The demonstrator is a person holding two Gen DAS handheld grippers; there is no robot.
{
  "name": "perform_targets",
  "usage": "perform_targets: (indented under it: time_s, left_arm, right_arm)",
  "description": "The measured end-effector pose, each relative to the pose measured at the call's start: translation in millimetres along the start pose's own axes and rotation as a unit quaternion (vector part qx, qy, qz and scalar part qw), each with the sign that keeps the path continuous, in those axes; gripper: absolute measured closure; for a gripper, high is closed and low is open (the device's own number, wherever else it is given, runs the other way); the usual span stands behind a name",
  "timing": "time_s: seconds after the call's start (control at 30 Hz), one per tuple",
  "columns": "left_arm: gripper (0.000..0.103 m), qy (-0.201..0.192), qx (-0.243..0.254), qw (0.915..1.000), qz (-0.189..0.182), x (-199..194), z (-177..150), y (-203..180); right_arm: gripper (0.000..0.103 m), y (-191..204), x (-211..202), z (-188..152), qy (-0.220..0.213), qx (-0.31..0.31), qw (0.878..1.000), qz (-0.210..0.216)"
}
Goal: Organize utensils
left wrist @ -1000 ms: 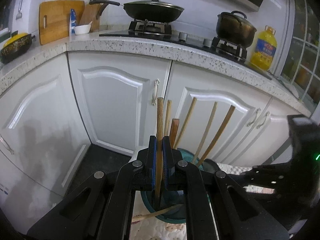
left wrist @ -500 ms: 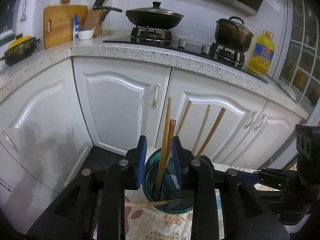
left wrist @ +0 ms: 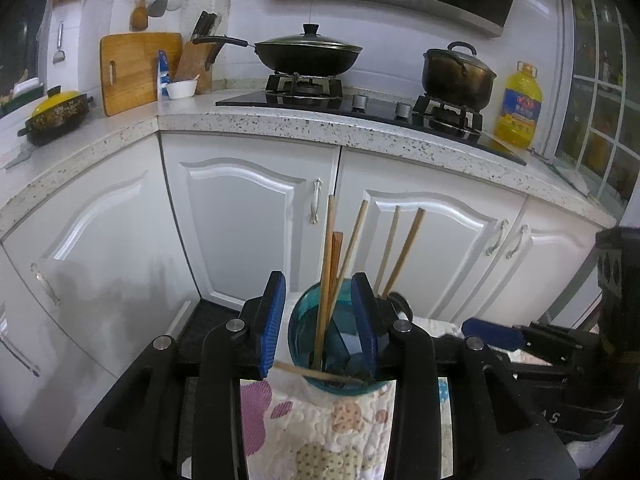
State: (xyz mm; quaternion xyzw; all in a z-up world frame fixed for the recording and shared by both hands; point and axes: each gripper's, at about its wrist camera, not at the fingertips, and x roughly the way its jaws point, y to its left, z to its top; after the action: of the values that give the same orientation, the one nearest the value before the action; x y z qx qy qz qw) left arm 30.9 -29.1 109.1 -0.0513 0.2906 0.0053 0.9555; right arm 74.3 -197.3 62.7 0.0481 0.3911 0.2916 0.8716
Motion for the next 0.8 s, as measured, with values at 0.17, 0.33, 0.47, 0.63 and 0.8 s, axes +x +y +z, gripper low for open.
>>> perform_targets:
  time_s: [0.17, 0.33, 0.47, 0.63, 0.8]
  left_arm:
    - [0.07, 0.0, -0.001, 1.0, 0.002, -12, -9, -4]
    - [0.07, 0.004, -0.001, 1.0, 0.004, -19, -18, -8]
    - [0.07, 0.01, -0.002, 0.9999, 0.007, -23, -27, -9]
    - [0.07, 0.013, -0.002, 0.9998, 0.014, -28, -35, -9]
    - [0.07, 0.015, -0.002, 0.9997, 0.021, -33, -40, -9]
  right_arm:
    - [0.061, 6, -8, -6, -0.005, 0.003, 1.0, -0.005]
    - [0.058, 12, -16, -13, -0.013, 0.008, 1.0, -0.011]
    - [0.056, 13, -20, -19, -0.016, 0.009, 1.0, -0.015]
    - [0.055, 15, -25, -23, -0.024, 0.01, 0.999, -0.023]
    - [0.052, 21, -30, -23, -0.033, 0.006, 0.999, -0.031]
